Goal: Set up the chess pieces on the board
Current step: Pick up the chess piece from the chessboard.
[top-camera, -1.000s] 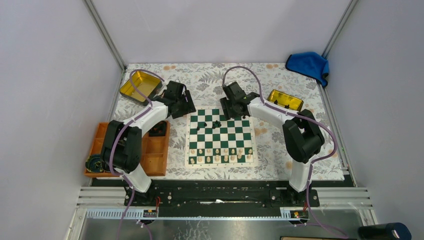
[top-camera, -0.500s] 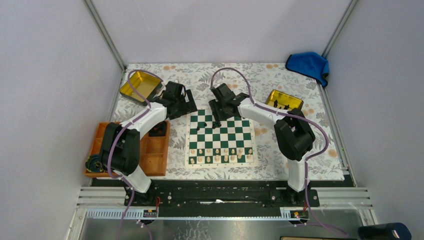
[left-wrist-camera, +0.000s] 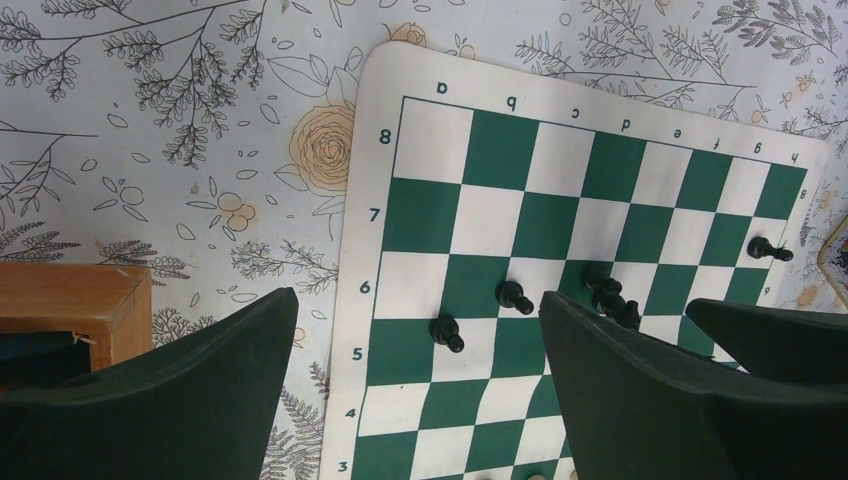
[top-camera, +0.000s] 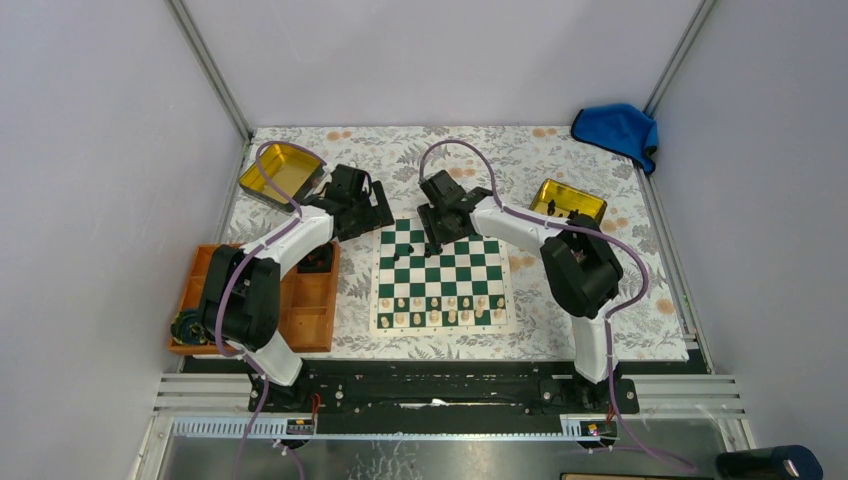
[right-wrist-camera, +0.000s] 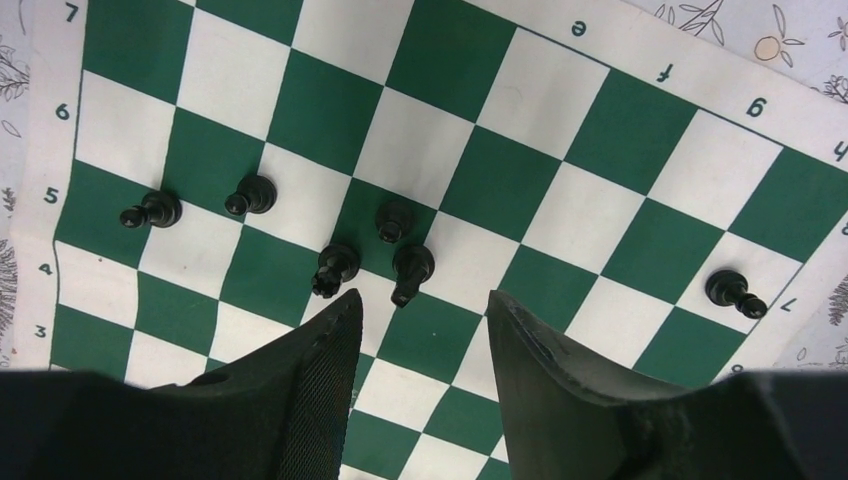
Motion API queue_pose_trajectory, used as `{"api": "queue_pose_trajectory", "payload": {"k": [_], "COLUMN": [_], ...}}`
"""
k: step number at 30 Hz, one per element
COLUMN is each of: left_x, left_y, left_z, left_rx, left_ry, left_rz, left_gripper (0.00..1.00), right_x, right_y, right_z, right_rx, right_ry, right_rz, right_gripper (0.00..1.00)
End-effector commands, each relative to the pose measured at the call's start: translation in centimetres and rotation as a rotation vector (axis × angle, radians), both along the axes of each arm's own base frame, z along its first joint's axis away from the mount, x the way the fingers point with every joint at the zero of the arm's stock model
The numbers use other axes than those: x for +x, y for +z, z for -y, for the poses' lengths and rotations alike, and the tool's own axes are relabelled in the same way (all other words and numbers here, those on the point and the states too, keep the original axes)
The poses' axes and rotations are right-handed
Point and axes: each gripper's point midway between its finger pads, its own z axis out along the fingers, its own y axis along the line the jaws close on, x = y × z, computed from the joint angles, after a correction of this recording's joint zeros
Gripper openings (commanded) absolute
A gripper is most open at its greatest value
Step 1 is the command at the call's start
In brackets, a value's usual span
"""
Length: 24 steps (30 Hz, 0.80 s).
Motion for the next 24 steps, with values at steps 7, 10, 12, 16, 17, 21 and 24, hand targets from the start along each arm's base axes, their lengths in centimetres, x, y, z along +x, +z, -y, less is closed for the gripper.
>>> {"api": "queue_pose_trajectory", "payload": {"k": [7,10,12,16,17,21,24], "left_x": [0.2,0.3,0.3,0.4,0.4,0.5,0.5], "left_y": [0.9,0.8,0.8,0.7,0.7,0.6,0.6], "left_z": [-0.1,0.0,0.0,0.0,0.0,0.0,0.0], "left_rx": [0.012,0.012,0.012,0.015,0.017,0.02,0.021], "left_ry": [-0.01,-0.011,-0.012,-0.012,-0.013,-0.014,-0.015], "left_rz": [0.041,0.039,0.04,0.038,0.037,0.037,0.036], "left_gripper": [0.99,0.99,0.98,0.98,0.98,0.98,0.98], "right_x": [0.4,0.4,0.4,0.6,0.7,0.8,0.7], "right_y": [-0.3,-0.6,-0.7,-0.9,-0.9,-1.0,-1.1], "right_z": [-1.3,-1.3,-1.3,-1.5,-1.5,-1.6,-1.6], "right_rx": [0.015,0.01,0.008,0.007,0.007,0.003,0.0], "right_ry": [0.004,0.005,0.005,0.006,0.007,0.009,0.01], "right_rz": [-0.007,-0.012,-0.015,-0.015,-0.014,-0.018,-0.023], "right_gripper": [0.52,0.5,0.49,0.46,0.45,0.4,0.36]}}
